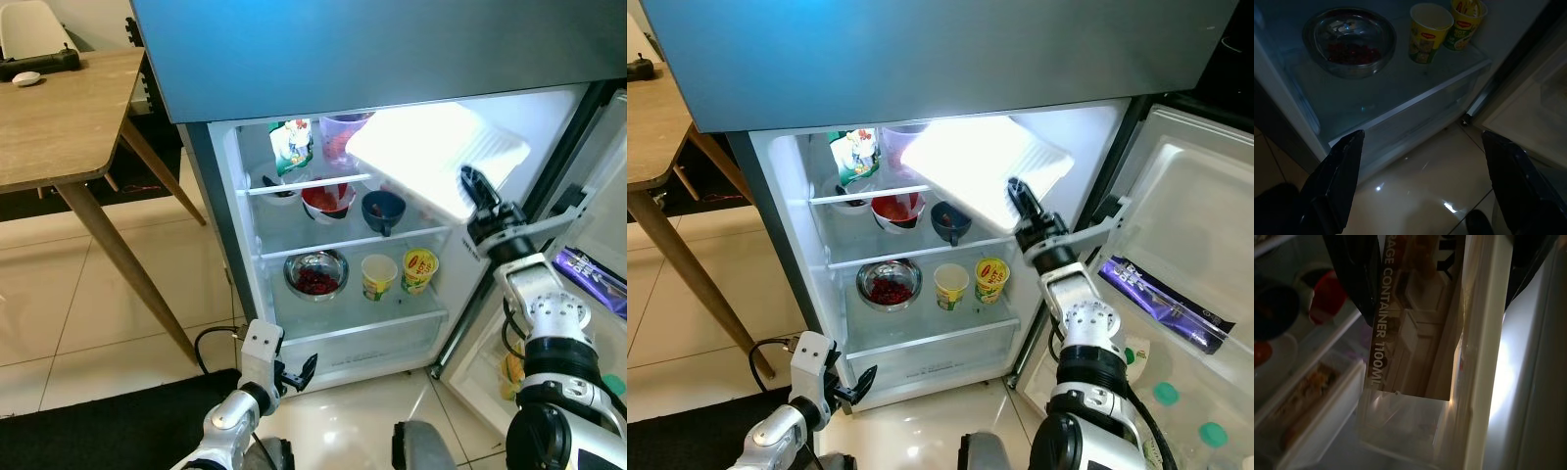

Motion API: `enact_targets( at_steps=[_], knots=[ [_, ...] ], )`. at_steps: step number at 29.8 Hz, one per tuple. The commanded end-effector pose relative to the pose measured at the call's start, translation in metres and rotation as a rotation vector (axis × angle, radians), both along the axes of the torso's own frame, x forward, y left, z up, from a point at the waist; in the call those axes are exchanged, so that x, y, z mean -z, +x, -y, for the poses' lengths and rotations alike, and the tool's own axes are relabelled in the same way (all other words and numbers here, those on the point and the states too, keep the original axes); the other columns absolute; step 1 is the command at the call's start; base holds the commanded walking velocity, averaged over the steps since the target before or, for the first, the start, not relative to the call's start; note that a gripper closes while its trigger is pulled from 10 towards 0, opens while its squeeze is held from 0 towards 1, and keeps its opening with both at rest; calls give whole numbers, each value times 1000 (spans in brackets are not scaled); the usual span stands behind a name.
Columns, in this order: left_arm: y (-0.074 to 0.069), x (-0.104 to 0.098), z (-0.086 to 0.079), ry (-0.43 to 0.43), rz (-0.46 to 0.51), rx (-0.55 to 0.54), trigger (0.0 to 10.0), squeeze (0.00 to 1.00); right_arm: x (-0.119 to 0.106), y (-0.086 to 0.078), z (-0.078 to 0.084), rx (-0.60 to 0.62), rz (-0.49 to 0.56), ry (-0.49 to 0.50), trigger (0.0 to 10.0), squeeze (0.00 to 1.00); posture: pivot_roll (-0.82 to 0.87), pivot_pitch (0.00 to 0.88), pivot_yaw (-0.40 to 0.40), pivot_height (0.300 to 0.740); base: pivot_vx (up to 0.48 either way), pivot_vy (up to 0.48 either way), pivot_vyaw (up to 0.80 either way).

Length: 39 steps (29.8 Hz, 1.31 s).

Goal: Restocking fridge

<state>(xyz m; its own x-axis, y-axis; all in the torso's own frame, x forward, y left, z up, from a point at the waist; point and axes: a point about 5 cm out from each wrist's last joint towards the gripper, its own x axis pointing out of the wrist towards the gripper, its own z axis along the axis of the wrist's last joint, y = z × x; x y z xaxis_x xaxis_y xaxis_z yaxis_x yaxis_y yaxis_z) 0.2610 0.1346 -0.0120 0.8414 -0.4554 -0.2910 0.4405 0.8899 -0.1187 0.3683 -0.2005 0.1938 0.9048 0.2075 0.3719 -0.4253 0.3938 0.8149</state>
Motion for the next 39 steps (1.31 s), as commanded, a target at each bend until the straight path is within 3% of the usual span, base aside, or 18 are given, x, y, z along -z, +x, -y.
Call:
enact_targets(
  at_steps=[1, 2, 7, 23, 27, 39],
  knots=[
    [-1, 0, 4, -2, 8, 18, 10000, 0, -11, 4, 5, 44, 18, 14, 10000, 0, -95, 0, -26, 605, 0, 0, 0],
    [2, -3, 5, -9, 24, 19, 10000, 0, -17, 11, 8, 102, -16, 11, 10000, 0, -93, 0, -30, 605, 0, 0, 0],
    [3, -6, 8, -14, 41, 26, 10000, 0, -21, 18, 13, 157, -53, 2, 10000, 0, -90, 0, -33, 605, 0, 0, 0],
    [4, -8, 11, -23, 64, 39, 10000, 0, -27, 23, 28, 256, -74, 32, 10000, 0, -79, 0, -34, 605, 0, 0, 0],
    [3, -8, 11, -25, 67, 37, 10000, 0, -27, 26, 28, 282, -105, -9, 10000, 0, -76, 0, -31, 590, 0, 0, 0],
    [4, -9, 10, -25, 77, 41, 10000, 0, -40, 31, 28, 295, -44, 56, 10000, 0, -70, 1, -27, 556, 0, 0, 0]
  ],
)
